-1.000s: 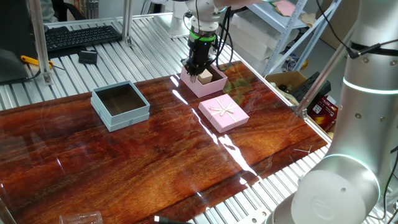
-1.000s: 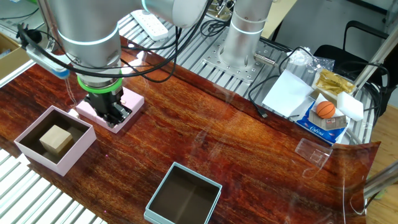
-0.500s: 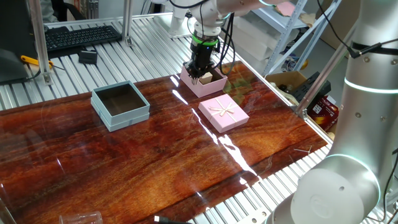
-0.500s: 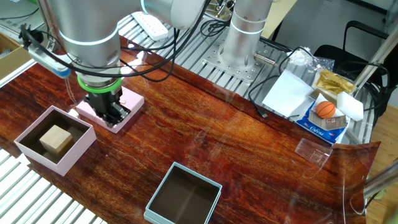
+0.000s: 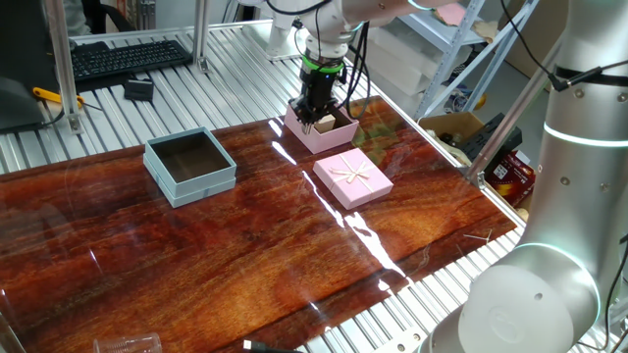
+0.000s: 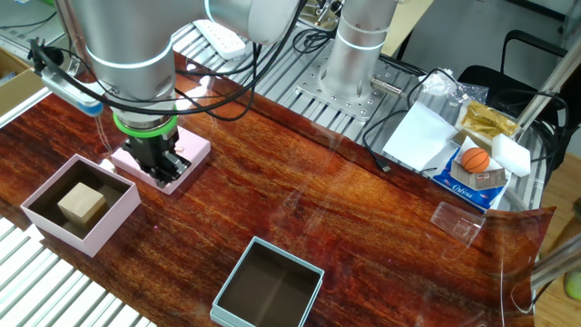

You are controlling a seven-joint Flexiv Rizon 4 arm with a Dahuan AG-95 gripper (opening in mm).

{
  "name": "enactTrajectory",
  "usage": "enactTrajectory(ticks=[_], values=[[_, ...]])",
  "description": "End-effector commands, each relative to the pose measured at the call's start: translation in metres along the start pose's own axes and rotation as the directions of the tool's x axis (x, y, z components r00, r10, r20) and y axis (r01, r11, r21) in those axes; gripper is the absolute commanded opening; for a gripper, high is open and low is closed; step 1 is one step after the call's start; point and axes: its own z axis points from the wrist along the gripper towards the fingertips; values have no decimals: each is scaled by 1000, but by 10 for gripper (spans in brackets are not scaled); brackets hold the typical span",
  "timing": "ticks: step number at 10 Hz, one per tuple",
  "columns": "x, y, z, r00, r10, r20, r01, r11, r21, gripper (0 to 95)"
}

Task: Move an object from one box to another

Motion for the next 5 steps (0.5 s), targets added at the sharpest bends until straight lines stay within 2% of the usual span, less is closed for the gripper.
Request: enactTrajectory(ticks=[1, 3, 5], values=[[0, 0, 0, 1000, 20, -8, -20, 1000, -4, 0], [0, 0, 0, 999, 46, -2, -46, 999, -1, 0], [0, 0, 0, 996, 87, -10, -87, 996, 1, 0]])
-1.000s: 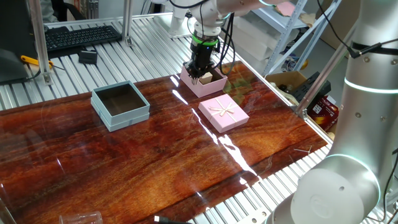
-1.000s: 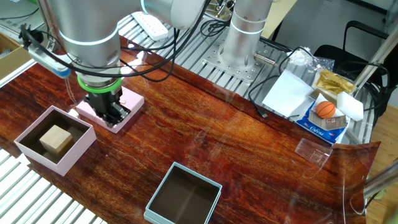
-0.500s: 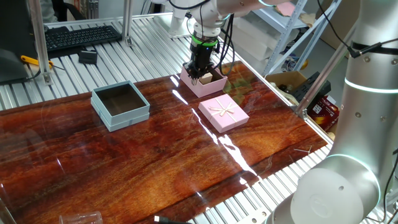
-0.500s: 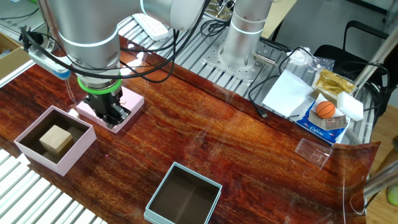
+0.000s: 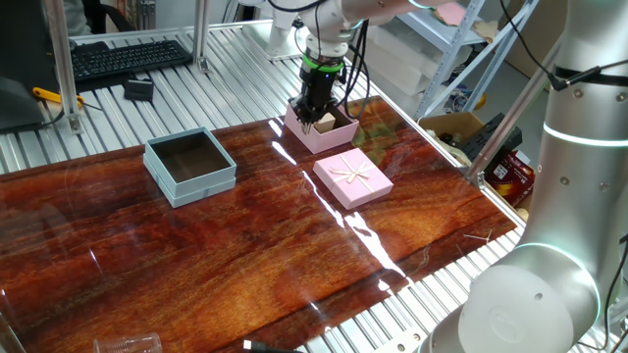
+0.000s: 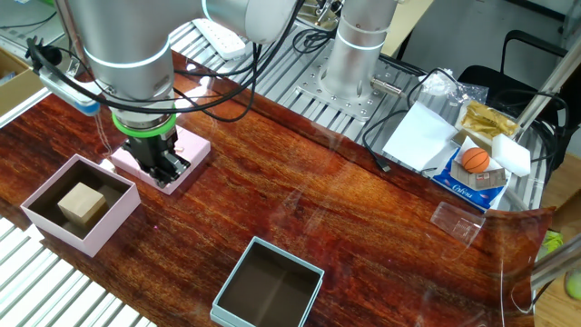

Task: Move an object from one box to another

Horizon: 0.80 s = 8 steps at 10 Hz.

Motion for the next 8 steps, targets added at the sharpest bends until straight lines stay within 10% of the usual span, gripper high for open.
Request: enactTrajectory(ticks=[1, 8], values=[[1, 0, -1, 1000, 27, -5, -27, 1000, 9, 0], [1, 0, -1, 999, 38, 17, -38, 999, 19, 0]])
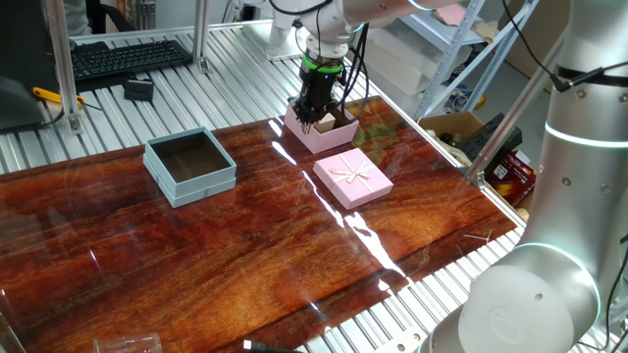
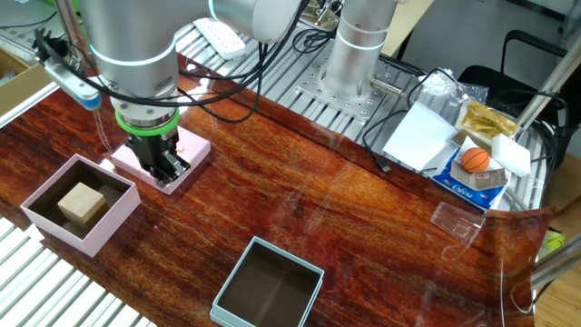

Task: Move an object from one box to another

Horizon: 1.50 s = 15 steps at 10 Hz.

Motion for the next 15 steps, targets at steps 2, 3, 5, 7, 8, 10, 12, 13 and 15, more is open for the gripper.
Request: enactTrajectory(ticks=[2, 3, 5, 7, 8, 10, 12, 13, 15], values=[[0, 0, 0, 998, -65, -15, 65, 998, 1, 0], [0, 0, 0, 997, -70, -15, 70, 997, -15, 0], [0, 0, 0, 996, -89, -25, 88, 996, -19, 0], [0, 0, 0, 996, -91, -26, 90, 996, -25, 0], [0, 0, 0, 995, -94, -29, 94, 995, -28, 0], [0, 0, 0, 995, -98, -30, 97, 995, -27, 0], [0, 0, 0, 995, -100, -28, 99, 995, -27, 0], [-3, -1, 1, 994, -106, -22, 105, 994, -26, 0], [-12, -4, 4, 994, -108, -18, 108, 994, -21, 0]])
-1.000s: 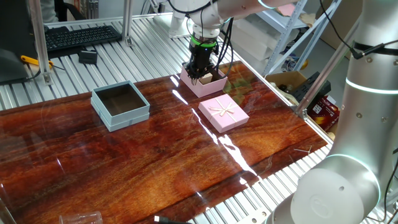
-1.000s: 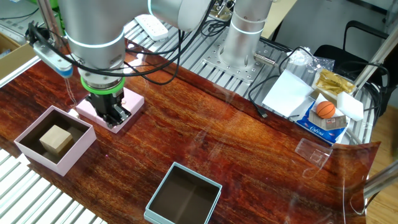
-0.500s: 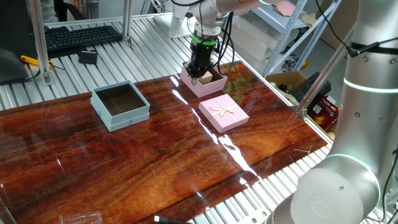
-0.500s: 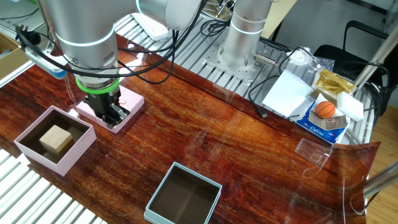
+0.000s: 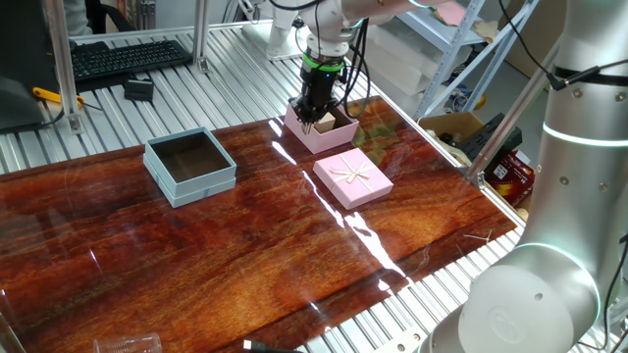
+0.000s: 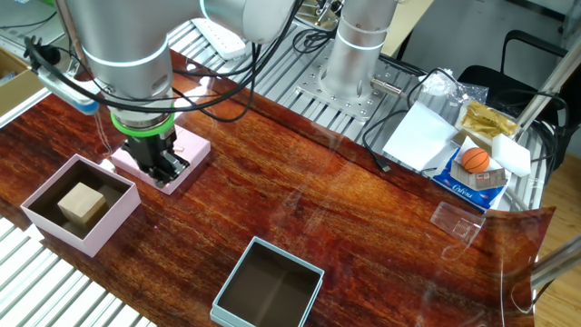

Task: Move an object from one box to another

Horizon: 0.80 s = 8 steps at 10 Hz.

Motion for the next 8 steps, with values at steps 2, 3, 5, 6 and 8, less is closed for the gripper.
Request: enactTrajectory(ticks=[2, 3, 5, 6, 8], values=[[-18, -9, 8, 1000, 0, -5, 0, 1000, 0, 0], [-26, -14, 10, 1000, 0, -3, 0, 1000, 1, 0], [-32, -20, 12, 1000, -1, 4, 1, 1000, 4, 0], [-37, -24, 14, 1000, -5, 5, 5, 1000, 5, 0], [-45, -29, 15, 1000, -12, 9, 12, 1000, 10, 0]])
